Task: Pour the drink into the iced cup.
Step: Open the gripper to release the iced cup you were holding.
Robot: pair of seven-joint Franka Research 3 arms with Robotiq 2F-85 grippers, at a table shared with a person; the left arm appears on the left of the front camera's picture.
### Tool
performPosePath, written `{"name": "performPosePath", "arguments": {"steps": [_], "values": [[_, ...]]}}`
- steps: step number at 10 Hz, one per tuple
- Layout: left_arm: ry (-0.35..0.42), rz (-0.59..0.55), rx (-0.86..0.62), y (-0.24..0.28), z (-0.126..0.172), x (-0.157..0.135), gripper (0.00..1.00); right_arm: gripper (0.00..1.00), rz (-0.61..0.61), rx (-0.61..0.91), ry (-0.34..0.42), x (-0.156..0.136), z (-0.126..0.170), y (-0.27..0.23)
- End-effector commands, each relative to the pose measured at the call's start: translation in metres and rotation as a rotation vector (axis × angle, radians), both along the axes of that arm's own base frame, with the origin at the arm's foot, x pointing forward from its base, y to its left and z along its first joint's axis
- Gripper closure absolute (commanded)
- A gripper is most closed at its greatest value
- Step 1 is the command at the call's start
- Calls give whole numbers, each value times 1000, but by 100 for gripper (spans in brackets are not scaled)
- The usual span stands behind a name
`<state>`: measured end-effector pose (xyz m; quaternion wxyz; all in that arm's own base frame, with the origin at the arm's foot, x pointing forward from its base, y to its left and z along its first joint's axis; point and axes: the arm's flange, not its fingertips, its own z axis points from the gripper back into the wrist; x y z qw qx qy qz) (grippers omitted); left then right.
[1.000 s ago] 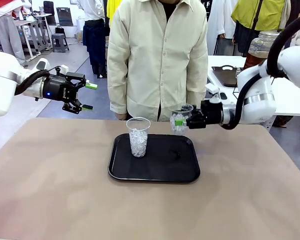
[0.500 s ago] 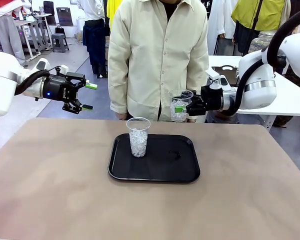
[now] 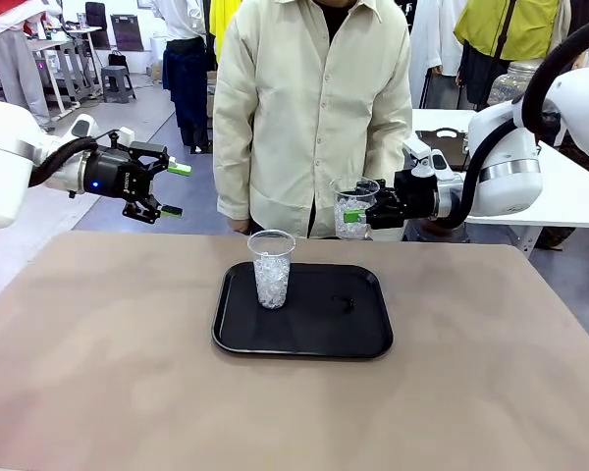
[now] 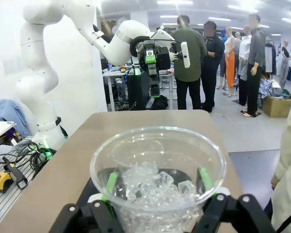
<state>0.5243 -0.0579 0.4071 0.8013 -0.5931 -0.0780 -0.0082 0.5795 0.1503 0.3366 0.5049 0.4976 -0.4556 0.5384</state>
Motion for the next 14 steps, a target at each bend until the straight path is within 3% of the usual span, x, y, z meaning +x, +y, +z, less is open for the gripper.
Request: {"name": "performPosePath", "arguments": {"steps": [1,14], "values": [[-4,-1,-1,0,1,0,0,19,0,-2,-6,-2,4,1],[-4,-1,-1,0,1,0,0,19,0,-2,-6,-2,4,1]]}}
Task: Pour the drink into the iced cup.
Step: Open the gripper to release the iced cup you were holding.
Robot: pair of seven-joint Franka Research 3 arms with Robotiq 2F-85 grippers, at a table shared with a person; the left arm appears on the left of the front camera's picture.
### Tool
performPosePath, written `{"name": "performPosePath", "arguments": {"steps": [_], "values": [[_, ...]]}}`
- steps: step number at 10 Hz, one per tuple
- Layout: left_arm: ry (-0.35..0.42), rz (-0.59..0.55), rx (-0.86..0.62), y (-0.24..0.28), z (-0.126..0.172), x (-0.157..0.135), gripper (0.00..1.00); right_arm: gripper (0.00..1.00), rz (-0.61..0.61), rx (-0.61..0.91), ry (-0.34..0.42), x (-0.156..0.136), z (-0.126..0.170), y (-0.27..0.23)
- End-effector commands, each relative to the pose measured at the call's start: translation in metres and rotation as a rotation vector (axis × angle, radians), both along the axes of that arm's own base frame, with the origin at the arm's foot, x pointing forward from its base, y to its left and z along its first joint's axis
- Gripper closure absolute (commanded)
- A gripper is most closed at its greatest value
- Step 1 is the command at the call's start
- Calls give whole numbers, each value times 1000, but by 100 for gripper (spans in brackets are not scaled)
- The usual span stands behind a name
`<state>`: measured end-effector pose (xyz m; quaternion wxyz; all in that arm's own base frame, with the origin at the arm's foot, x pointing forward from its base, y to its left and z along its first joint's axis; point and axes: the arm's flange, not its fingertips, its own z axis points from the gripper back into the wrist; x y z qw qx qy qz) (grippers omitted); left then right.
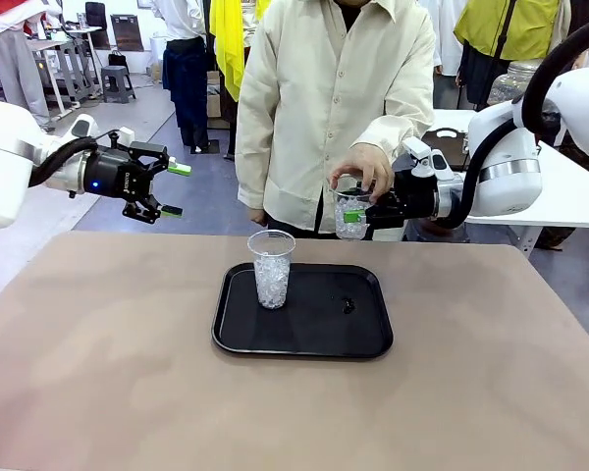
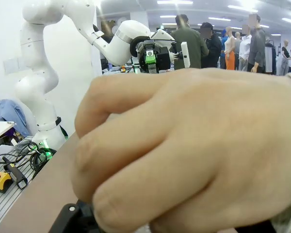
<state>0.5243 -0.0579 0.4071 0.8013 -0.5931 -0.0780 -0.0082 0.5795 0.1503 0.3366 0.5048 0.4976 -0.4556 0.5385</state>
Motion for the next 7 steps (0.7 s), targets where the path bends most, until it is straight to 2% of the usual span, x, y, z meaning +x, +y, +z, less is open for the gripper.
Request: {"name": "performPosePath", "arguments": {"steps": [1,7], "values": [[-4,-1,-1,0,1,0,0,19,0,-2,-6,-2,4,1],[-4,-1,-1,0,1,0,0,19,0,-2,-6,-2,4,1]]}}
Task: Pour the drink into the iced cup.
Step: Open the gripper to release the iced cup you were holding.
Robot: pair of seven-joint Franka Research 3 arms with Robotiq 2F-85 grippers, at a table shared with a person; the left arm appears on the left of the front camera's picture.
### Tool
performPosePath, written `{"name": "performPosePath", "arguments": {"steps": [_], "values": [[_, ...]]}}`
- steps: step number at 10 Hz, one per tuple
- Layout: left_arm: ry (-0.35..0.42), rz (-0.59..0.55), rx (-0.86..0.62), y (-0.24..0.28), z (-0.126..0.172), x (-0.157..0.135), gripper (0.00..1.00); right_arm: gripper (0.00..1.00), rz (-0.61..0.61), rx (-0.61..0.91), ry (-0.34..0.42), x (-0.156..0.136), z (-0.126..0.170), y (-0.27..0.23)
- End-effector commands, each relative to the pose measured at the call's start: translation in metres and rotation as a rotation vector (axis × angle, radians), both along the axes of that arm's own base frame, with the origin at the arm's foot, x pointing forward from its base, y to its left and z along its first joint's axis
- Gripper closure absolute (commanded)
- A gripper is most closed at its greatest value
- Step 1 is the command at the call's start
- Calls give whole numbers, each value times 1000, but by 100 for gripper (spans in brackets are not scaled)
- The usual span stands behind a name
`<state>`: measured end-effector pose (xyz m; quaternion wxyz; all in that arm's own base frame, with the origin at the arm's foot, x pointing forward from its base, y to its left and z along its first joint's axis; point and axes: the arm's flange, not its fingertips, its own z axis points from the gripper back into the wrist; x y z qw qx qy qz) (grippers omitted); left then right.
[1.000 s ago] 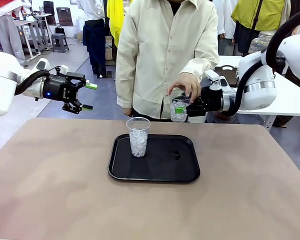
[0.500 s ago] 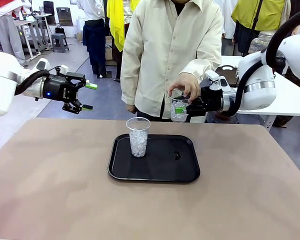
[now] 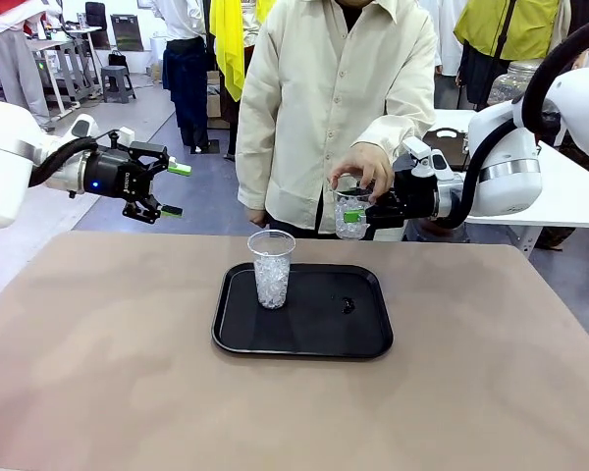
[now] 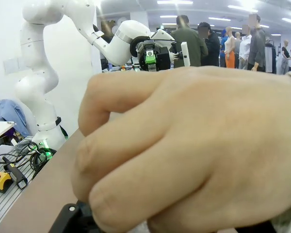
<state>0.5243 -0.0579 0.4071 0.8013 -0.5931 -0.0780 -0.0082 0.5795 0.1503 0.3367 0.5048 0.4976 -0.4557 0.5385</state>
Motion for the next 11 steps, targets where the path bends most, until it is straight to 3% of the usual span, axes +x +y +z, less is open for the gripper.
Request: {"name": "performPosePath", "arguments": {"steps": [1,4,5,11], "values": [[-4,-1,-1,0,1,0,0,19,0,-2,-6,-2,4,1],[-4,-1,-1,0,1,0,0,17,8,2,7,0,0,-1],[-4,-1,-1,0,1,0,0,0,26,12,17,0,0,-4],[-4,-1,-1,0,1,0,0,0,-27,8,47,-2,-4,-44]]}}
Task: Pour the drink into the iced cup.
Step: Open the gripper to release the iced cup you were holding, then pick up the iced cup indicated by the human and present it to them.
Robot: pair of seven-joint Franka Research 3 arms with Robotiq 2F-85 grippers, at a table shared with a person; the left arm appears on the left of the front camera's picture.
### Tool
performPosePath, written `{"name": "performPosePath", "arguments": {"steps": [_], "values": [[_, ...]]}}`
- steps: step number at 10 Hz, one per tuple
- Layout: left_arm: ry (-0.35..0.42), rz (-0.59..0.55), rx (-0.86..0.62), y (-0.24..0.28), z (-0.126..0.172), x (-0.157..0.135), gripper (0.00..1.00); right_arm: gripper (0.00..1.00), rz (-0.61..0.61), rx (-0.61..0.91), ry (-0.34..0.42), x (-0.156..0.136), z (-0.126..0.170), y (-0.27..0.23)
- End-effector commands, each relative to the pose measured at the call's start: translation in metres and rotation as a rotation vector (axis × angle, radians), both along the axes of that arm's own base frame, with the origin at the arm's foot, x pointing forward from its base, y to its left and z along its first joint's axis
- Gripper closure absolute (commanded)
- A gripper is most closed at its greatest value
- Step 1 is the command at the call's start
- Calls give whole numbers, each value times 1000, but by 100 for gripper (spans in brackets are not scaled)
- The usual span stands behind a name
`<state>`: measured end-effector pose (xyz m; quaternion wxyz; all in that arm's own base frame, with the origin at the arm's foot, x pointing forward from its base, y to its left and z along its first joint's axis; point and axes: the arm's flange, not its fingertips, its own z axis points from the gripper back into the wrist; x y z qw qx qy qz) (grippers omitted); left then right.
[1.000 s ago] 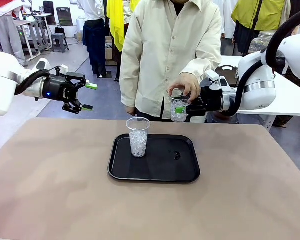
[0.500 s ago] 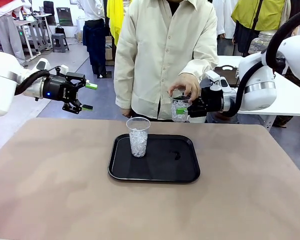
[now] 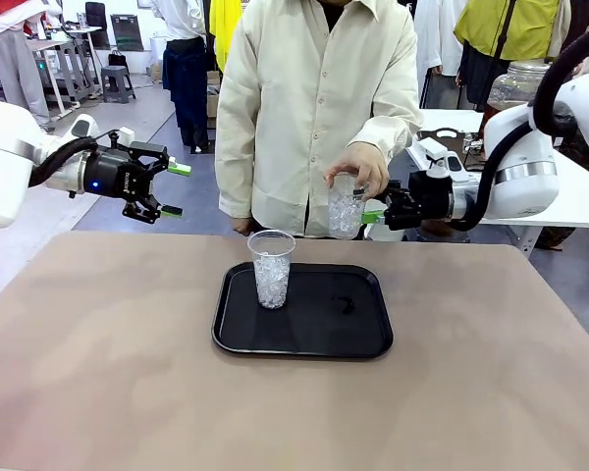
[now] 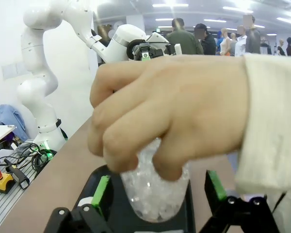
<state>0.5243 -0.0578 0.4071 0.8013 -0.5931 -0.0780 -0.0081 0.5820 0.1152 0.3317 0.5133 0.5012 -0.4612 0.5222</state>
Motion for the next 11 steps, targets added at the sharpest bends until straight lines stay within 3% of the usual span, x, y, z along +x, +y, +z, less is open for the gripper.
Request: {"name": "performPosePath", "arguments": {"steps": [1,4,7,10,11], "values": [[-4,-1,-1,0,1,0,0,0,-18,-13,27,-7,-6,-25],[-4,-1,-1,0,1,0,0,0,-26,-11,44,-23,-38,-70],[-4,-1,-1,0,1,0,0,0,-4,10,14,-38,-72,-102],[-4,-1,-1,0,1,0,0,0,-30,22,-4,-44,-81,-111],[-4,-1,-1,0,1,0,0,0,-26,8,24,-40,-84,-110]]}}
